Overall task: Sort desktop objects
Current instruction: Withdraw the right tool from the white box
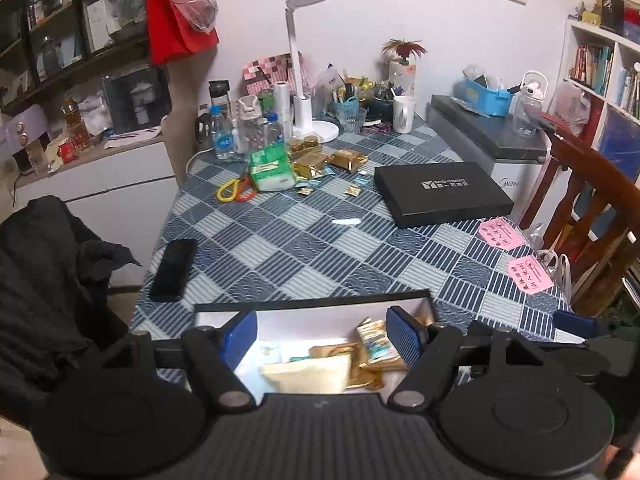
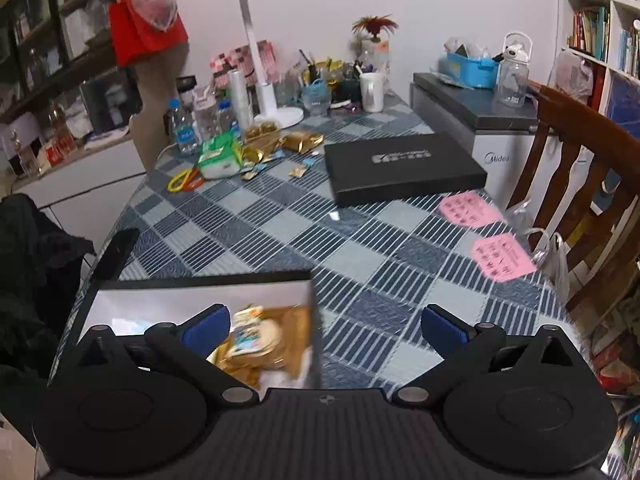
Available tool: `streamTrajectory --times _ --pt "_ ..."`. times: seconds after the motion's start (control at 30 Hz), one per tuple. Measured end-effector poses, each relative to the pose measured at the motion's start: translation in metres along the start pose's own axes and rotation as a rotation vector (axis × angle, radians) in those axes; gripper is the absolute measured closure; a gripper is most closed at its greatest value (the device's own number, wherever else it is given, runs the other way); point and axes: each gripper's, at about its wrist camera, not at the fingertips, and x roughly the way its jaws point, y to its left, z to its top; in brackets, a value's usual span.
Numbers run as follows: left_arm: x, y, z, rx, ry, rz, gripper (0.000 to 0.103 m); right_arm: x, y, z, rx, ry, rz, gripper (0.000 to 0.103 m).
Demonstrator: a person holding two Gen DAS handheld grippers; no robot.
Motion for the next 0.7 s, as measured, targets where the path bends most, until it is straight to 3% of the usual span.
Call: streamTrajectory --times 0.4,0.7 --pt "0.05 -0.109 0.04 -0.024 0.062 0.054 0.018 0.027 -0.111 0.048 -0.018 0.005 0.049 0.0" --pt "0.078 -0.149 0.054 -0.042 0.136 0.087 0.018 0.052 -0.151 0.069 -0.056 0.039 0.08 0.0"
